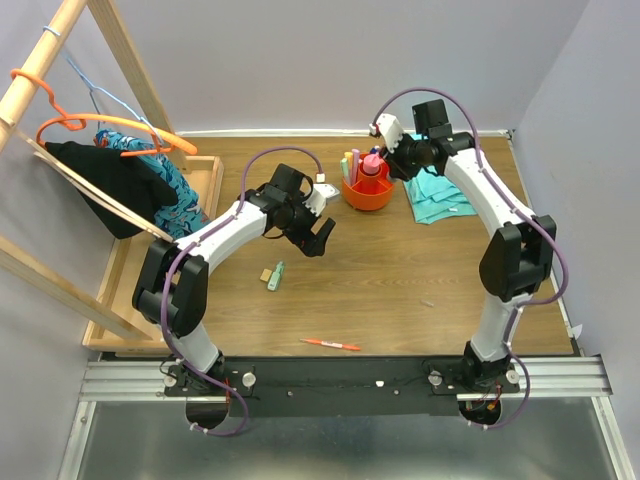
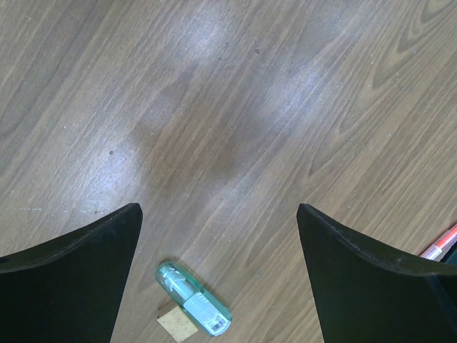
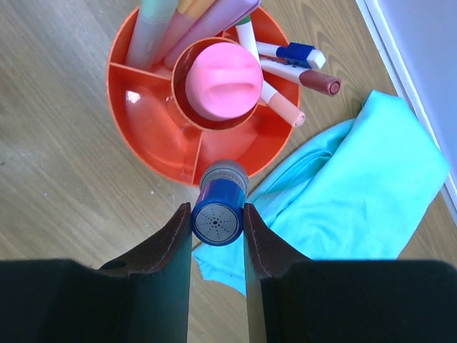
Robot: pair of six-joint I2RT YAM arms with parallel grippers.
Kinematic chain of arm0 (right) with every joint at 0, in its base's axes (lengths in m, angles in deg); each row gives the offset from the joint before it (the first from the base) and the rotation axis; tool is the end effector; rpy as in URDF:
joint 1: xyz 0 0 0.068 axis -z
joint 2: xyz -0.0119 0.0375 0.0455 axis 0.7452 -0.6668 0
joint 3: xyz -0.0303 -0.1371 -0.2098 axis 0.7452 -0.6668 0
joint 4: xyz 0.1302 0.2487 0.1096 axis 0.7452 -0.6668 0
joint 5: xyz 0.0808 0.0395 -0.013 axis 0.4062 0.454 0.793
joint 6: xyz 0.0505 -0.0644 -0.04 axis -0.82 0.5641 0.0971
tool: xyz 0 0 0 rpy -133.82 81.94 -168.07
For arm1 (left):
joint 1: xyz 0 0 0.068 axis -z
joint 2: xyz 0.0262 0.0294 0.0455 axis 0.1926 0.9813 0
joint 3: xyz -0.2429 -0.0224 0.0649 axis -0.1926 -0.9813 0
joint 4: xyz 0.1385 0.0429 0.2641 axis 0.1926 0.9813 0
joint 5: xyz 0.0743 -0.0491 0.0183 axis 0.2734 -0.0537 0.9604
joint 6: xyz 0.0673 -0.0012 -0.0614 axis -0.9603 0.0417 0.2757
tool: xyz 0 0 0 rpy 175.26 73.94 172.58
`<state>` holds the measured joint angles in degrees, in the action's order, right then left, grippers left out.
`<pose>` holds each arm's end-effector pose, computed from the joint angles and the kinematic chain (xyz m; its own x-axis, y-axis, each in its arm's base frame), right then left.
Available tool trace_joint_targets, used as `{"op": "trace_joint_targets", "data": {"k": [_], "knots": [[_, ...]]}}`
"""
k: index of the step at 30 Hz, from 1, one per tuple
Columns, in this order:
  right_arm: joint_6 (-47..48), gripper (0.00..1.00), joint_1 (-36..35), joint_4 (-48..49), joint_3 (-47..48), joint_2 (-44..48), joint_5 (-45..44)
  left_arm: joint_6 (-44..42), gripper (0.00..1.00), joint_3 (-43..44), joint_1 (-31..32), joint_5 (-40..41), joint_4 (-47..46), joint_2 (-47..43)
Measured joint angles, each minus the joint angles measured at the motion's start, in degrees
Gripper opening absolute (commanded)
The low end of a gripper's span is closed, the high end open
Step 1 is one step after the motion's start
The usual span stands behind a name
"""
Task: Sort the stationery into containers
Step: Place the stationery in the storage box.
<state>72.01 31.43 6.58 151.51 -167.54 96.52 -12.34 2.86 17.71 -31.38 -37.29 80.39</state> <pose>0.4630 0.1624 0.2634 -0.2351 -0.7259 -0.6463 -0.8006 0.5217 -0.2947 0.3464 -0.2270 0.1633 -0.5915 0.5313 -0.6065 0.7643 0.6090 -0.2120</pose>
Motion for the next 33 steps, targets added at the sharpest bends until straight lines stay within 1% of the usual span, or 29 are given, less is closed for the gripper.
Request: {"op": "trace_joint_targets", "data": {"k": [6, 9, 10, 11, 12, 16, 20, 23, 30, 33], "knots": [[-0.7, 0.23, 0.0, 2.1, 1.7, -4.1, 0.0, 0.0, 0.99, 0.0, 0.0, 0.2, 0.0, 0.0], [-1.2, 0.25, 0.0, 2.5, 2.1, -5.5, 0.1, 0.0, 0.99, 0.0, 0.0, 0.4, 0.0, 0.0], [-1.4, 0.28, 0.0, 2.5, 2.4, -5.9, 0.1, 0.0, 0.99, 0.0, 0.0, 0.4, 0.1, 0.0], [-1.6, 0.33, 0.0, 2.5, 2.6, -6.4, 0.1, 0.0, 0.99, 0.0, 0.0, 0.5, 0.1, 0.0], [-1.6, 0.36, 0.0, 2.5, 2.8, -6.6, 0.1, 0.0, 0.99, 0.0, 0.0, 0.6, 0.1, 0.0], [-2.2, 0.42, 0.0, 2.5, 2.9, -7.6, 0.1, 0.0, 0.99, 0.0, 0.0, 0.7, 0.1, 0.0], [-3.2, 0.51, 0.0, 2.5, 2.9, -7.8, 0.1, 0.0, 0.99, 0.0, -0.1, 1.5, 0.0, 0.0], [-4.2, 0.55, 0.0, 2.8, 3.0, -7.8, 0.0, -0.1, 0.99, 0.0, -0.3, 1.7, 0.1, 0.0], [-7.3, 0.55, 0.0, 4.3, 2.7, -7.2, -0.2, -0.2, 0.99, 0.0, -0.7, 2.6, 0.1, 0.0], [-8.4, 0.55, 0.0, 5.2, 0.0, -4.5, -0.4, 0.1, 0.99, 0.0, -0.8, 3.3, 0.1, 0.0]]}}
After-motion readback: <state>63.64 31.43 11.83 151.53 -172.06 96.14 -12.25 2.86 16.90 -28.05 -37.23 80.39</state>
